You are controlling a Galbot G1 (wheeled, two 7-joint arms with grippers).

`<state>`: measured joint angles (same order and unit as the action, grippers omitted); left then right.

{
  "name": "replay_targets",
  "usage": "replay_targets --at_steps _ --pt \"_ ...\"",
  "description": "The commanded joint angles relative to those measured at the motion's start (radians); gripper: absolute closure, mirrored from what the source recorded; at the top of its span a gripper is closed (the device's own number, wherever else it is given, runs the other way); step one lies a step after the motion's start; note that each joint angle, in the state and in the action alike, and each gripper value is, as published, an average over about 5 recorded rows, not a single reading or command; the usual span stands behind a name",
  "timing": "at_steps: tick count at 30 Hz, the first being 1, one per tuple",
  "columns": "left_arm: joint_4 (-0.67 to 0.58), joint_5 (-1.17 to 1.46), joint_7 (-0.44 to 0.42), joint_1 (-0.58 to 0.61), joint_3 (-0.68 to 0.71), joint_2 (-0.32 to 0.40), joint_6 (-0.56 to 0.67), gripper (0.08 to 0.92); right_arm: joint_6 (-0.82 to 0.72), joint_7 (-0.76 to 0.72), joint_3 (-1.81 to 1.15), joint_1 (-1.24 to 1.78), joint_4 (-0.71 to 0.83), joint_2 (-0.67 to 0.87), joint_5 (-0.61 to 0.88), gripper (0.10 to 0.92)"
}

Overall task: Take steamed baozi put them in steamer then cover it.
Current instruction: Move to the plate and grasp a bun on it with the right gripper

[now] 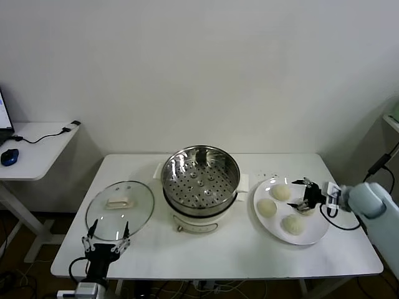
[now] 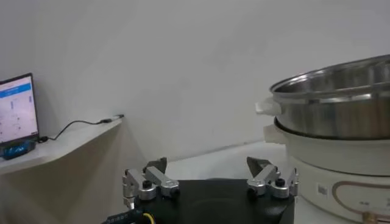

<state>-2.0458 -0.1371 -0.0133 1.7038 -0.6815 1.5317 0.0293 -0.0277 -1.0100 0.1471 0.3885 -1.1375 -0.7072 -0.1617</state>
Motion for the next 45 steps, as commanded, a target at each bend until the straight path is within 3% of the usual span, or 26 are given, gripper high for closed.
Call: replay_targets --at_steps 1,18,39,45 --pt "-0.001 0.0 0.0 0.004 -0.001 -0.002 -0.001 0.177 0.047 -0.155 0.43 -0.432 0.244 -0.012 -0.069 0.203" --pt "0.013 -0.012 -0.003 -0.013 -0.001 -0.008 -0.023 0.177 0.099 -0.168 0.51 -0.485 0.586 -0.311 -0.14 0.203" --pt "0.028 -0.018 -0.002 -0.018 -0.007 -0.026 -0.03 0.177 0.125 -0.161 0.458 -0.423 0.666 -0.397 -0.191 0.206" --pt "0.028 -0.015 -0.001 -0.011 -0.01 -0.027 -0.028 0.177 0.133 -0.162 0.449 -0.422 0.674 -0.402 -0.2 0.266"
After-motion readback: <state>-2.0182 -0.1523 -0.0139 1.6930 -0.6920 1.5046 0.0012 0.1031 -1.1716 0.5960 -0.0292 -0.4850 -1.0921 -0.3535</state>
